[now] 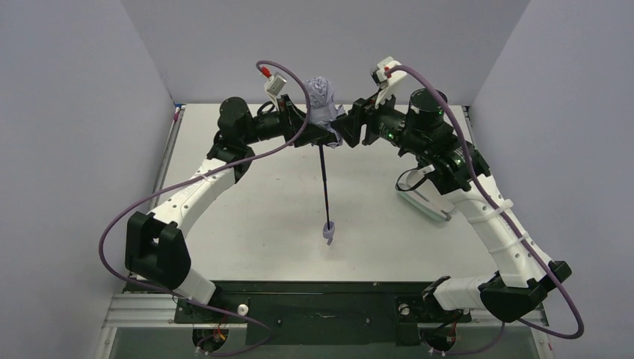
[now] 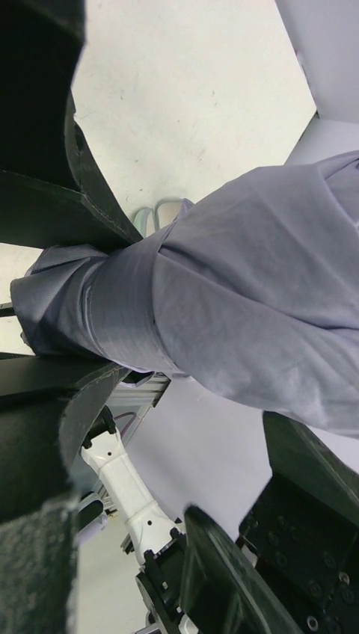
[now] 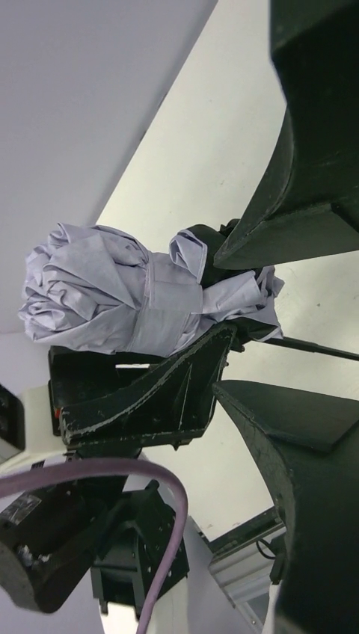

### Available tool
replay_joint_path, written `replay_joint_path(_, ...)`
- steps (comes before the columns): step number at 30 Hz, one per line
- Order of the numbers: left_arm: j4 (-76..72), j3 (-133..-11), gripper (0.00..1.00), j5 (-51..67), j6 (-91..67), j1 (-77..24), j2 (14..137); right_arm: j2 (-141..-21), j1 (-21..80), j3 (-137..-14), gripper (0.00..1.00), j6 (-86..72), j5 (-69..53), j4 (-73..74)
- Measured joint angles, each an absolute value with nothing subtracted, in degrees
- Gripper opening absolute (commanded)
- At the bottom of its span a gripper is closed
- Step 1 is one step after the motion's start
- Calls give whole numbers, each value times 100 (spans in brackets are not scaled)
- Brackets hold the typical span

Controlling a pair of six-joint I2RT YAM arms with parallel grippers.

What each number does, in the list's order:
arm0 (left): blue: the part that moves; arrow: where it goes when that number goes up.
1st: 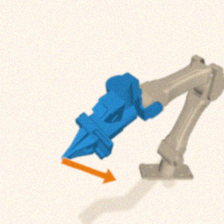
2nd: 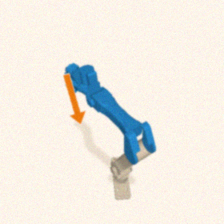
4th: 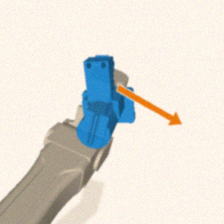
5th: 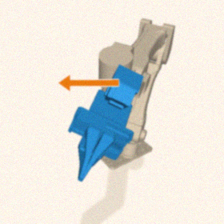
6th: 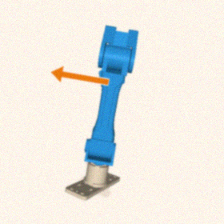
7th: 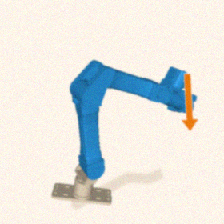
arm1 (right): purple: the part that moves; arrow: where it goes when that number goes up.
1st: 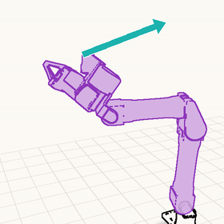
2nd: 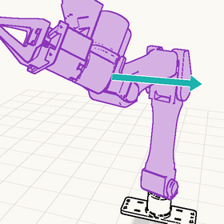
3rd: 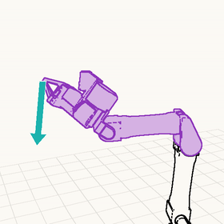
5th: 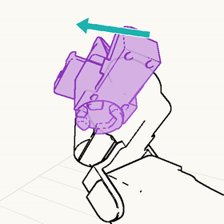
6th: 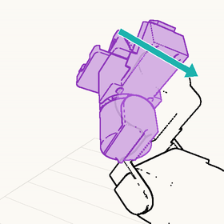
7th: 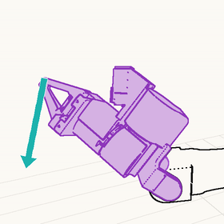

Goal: Open the umbrella

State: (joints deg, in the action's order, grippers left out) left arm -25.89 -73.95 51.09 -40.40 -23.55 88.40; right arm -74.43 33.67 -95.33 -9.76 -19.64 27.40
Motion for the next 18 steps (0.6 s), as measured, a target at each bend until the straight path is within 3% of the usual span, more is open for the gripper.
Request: replay_joint_path(18, -2329, -7321, 0, 5022, -3542, -2571, 8477, -7732, 3684, -9577, 45, -875, -1205, 2899)
